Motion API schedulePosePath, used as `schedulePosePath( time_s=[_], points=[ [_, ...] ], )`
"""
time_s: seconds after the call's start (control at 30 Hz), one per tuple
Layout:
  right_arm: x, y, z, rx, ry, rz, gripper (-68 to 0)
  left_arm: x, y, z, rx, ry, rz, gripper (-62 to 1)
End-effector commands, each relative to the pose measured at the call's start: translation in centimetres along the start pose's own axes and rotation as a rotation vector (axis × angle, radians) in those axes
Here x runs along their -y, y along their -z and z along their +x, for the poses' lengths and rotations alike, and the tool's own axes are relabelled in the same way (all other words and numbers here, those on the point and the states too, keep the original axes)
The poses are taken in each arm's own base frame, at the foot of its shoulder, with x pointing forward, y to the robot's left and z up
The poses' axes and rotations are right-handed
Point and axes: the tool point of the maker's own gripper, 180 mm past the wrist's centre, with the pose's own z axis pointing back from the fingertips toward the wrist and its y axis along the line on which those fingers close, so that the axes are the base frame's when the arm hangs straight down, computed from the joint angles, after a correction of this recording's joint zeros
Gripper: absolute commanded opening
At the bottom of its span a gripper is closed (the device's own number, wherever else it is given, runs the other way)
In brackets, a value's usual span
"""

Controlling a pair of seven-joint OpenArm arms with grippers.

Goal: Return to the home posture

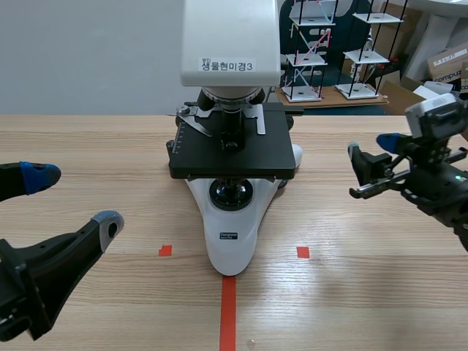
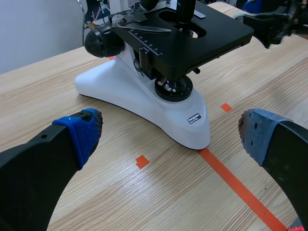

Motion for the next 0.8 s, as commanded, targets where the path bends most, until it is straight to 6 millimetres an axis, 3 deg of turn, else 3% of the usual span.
schedulePosePath(
  time_s=[0.0, 0.1, 0.27, 0.5, 0.77],
  points=[
    [0.3, -1.0, 1.3, 0.038, -0.006, -0.003, -19.9, 0.1, 0.2, 1.0, 0.036, 0.001, 0.001, -1.3],
    [0.0, -3.6, 1.5, 0.034, 0.004, -0.011, -10.4, 0.1, 0.2, 1.0, 0.036, 0.001, 0.001, -1.3],
    [-1.8, -7.6, 2.7, 0.034, 0.007, 0.012, -4.4, 0.1, 0.2, 1.0, 0.036, 0.001, 0.001, -1.3],
    [-6.1, -12.3, 5.1, 0.016, -0.012, 0.100, -4.1, 0.1, 0.2, 1.0, 0.035, 0.001, 0.001, -1.3],
    [-9.5, -15.3, 7.0, -0.008, 0.016, 0.172, -4.1, 0.1, 0.2, 1.0, 0.036, 0.001, 0.001, -1.3]
  ],
)
